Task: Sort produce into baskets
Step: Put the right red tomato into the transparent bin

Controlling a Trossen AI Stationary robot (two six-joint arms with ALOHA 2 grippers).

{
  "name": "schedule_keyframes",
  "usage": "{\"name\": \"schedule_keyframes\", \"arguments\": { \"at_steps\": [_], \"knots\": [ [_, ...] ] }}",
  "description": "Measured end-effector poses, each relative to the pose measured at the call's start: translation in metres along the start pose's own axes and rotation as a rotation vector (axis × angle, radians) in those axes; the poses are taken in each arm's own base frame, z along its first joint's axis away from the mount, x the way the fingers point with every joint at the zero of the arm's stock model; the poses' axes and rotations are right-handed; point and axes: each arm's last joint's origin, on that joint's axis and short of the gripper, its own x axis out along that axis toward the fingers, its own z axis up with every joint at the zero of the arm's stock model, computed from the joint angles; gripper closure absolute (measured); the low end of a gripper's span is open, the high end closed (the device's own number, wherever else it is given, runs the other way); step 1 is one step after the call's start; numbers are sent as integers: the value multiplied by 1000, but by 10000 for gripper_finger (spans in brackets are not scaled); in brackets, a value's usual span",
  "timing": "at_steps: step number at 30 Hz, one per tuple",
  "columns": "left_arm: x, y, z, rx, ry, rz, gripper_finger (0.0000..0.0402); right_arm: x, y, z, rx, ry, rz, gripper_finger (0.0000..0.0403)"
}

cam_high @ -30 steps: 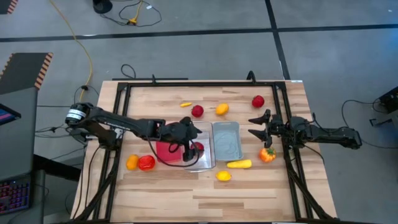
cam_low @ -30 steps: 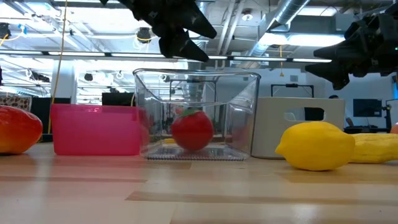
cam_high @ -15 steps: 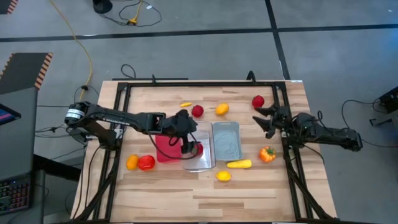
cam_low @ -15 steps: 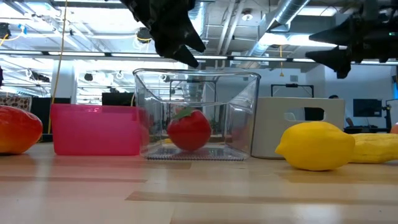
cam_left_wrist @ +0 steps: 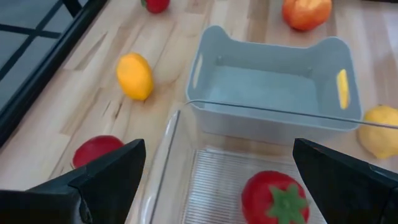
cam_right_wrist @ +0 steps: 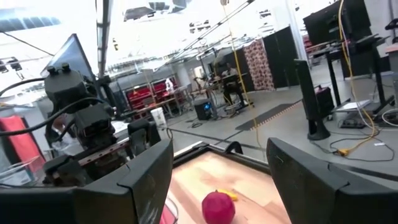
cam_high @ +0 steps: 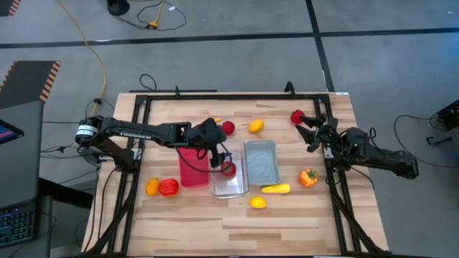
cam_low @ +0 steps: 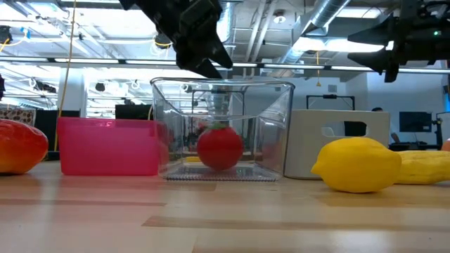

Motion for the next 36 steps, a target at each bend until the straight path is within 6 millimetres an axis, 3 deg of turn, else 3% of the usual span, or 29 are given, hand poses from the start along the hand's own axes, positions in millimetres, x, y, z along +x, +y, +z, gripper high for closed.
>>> {"name": "schedule_keyframes", "arguments": {
  "at_steps": [7, 15, 21, 27, 32, 36],
  "knots": [
    [0, 1, 0, -1, 0, 2, 7, 0, 0, 0, -8, 0, 1, 96],
    [0, 1, 0, -2, -1, 2, 6, 0, 0, 0, -53, 7, 1, 8],
    [0, 1, 0, -2, -1, 1, 6, -1, 1, -9, 59, 107, 39, 29],
    [0, 1, 0, -2, -4, 1, 6, -1, 1, -8, 59, 100, 49, 34],
    [0, 1, 0, -2, -4, 1, 6, 1, 1, 8, 43, 107, -5, 34],
    [0, 1, 0, -2, -4, 1, 6, 9, 3, 23, -3, 219, -91, 34]
  ]
}}
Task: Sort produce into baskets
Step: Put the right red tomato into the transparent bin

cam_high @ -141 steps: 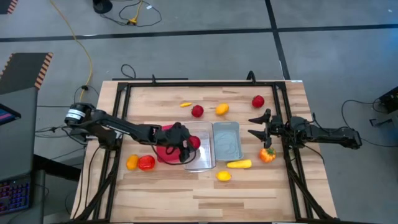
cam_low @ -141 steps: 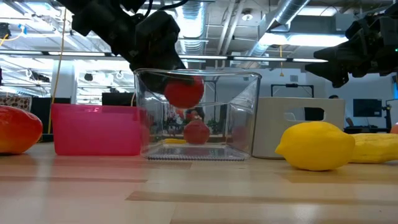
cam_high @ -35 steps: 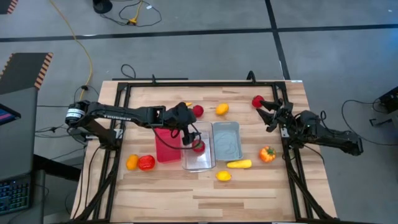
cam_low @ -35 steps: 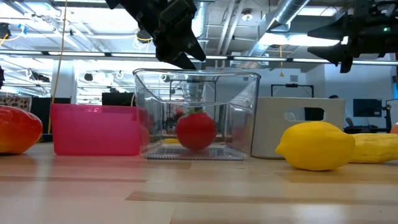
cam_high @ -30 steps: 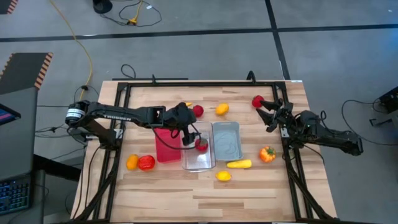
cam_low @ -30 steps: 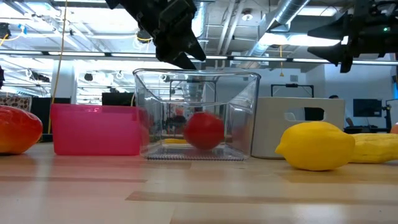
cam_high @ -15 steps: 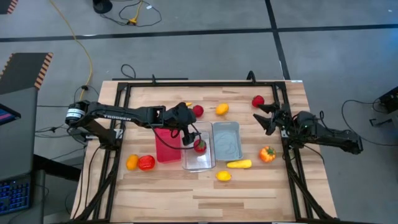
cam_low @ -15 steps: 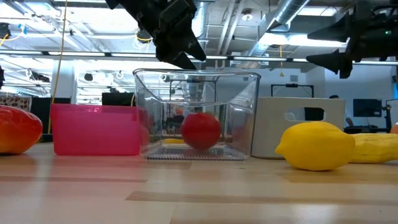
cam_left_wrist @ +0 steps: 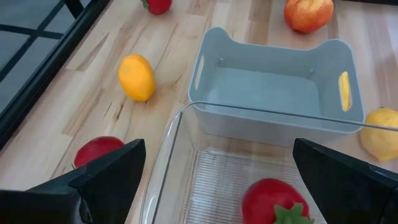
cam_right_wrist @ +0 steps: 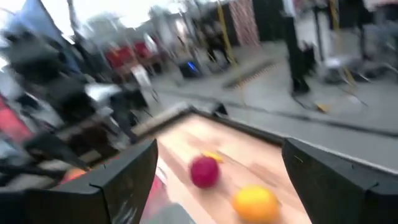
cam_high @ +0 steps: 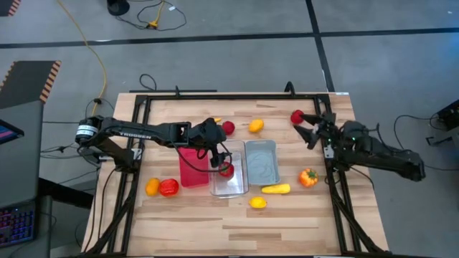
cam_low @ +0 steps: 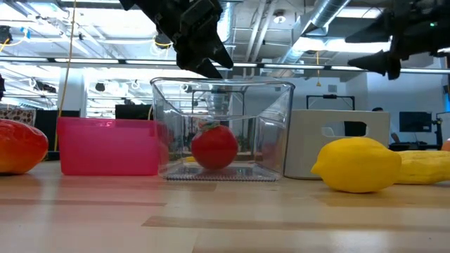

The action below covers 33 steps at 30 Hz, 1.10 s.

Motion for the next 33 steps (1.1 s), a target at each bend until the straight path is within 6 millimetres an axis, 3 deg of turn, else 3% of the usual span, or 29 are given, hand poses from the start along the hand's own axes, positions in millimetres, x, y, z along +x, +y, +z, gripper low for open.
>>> {"name": "schedule_keyframes", "arguments": {
  "at_steps": [9, 15, 25, 33],
  "knots": [
    [0, 0, 0, 0, 0, 0, 6, 38, -9, 26, -100, 442, -405, 34],
    [0, 0, 0, 0, 0, 0, 6, 71, -20, 35, -156, 668, -547, 34],
    [0, 0, 0, 0, 1, 0, 6, 125, -54, 25, -209, 920, -674, 34],
    [0, 0, 0, 0, 1, 0, 6, 148, -97, 14, -121, 1142, -816, 34]
  ]
}}
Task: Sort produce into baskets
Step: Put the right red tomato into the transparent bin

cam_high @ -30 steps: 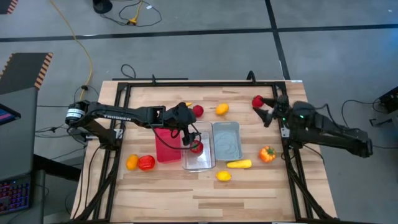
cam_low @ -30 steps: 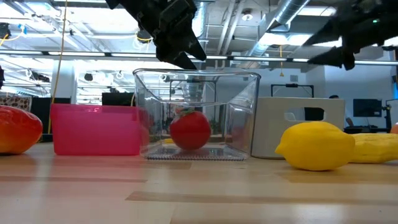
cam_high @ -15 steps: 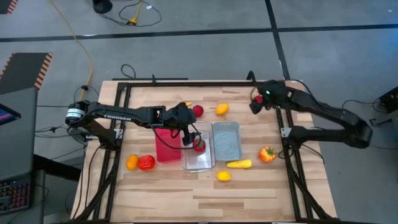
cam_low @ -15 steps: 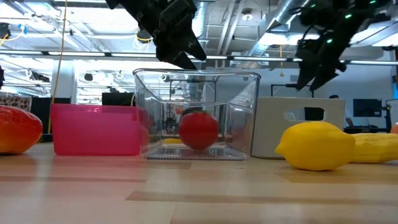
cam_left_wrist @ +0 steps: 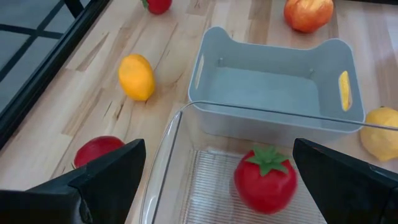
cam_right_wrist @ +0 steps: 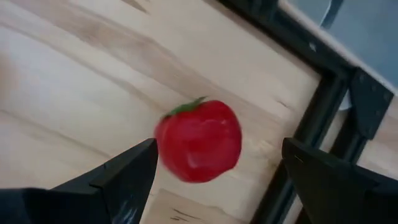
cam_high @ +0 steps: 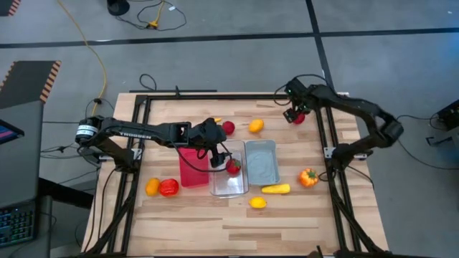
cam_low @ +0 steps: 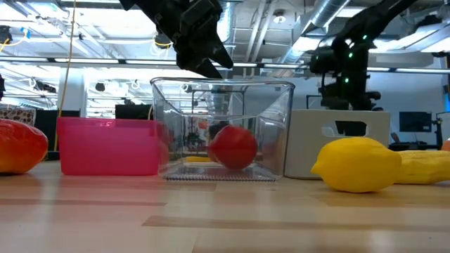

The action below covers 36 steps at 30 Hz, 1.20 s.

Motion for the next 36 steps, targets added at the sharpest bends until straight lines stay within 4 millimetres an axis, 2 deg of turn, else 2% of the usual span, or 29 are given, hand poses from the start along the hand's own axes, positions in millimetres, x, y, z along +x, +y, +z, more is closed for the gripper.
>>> {"name": "schedule_keyframes", "arguments": {
  "at_steps": [6, 12, 18, 22, 26, 32, 36],
  "knots": [
    [0, 0, 0, 0, 0, 0, 6, 29, -7, 11, 44, 118, 62, 34],
    [0, 0, 0, 0, 4, 0, 6, 55, -9, 11, 54, 233, 66, 35],
    [0, 0, 0, -2, 4, 0, 6, 66, -8, 8, 40, 308, 56, 61],
    [0, 0, 0, -3, 4, 0, 6, 62, -9, 8, 45, 294, 62, 89],
    [0, 0, 0, -4, 3, 0, 6, 51, -11, 4, 56, 283, 96, 96],
    [1, 3, 1, -12, -4, 7, 6, 22, -16, 2, 91, 194, 205, 99],
    [1, 8, 1, -18, -4, 19, 6, -3, -15, -1, 117, 113, 335, 99]
  ]
}}
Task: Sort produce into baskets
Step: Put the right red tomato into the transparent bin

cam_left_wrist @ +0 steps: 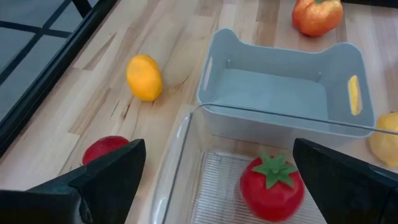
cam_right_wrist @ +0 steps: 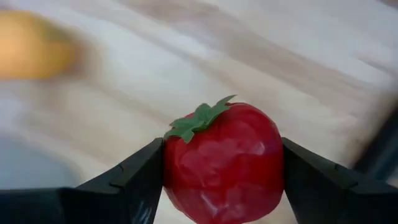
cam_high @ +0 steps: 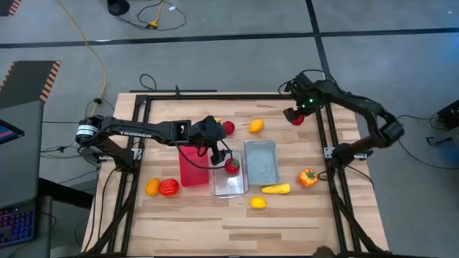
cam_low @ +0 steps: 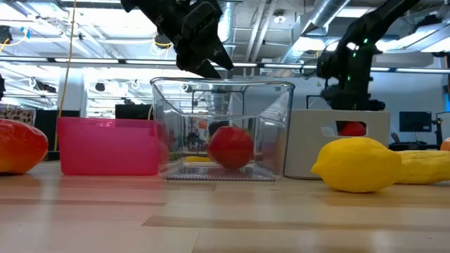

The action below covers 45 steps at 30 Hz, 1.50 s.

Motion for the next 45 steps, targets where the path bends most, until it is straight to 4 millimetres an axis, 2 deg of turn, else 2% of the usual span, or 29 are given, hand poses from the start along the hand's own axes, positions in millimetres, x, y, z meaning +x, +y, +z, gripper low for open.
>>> {"name": "schedule_keyframes", "arguments": {
  "at_steps": [5, 11, 16, 19, 24, 29, 37, 45],
  "knots": [
    [1, 8, 1, -14, 1, 18, 6, -30, 21, -12, -75, -111, 204, 100],
    [2, 17, 2, -34, 1, 42, 6, -60, 65, -28, -260, -298, 413, 94],
    [3, 26, 2, -50, 1, 63, 6, -75, 108, -43, -454, -428, 565, 94],
    [4, 31, 2, -62, 1, 77, 6, -76, 135, -53, -555, -456, 648, 94],
    [4, 39, 3, -78, 2, 97, 6, -67, 174, -69, -680, -453, 743, 93],
    [5, 45, 3, -89, 2, 110, 6, -52, 202, -79, -748, -438, 792, 93],
    [5, 48, 3, -91, 4, 118, 6, -26, 228, -85, -789, -415, 814, 92],
    [5, 48, 3, -90, 6, 118, 6, 1, 246, -92, -817, -364, 804, 85]
  ]
}}
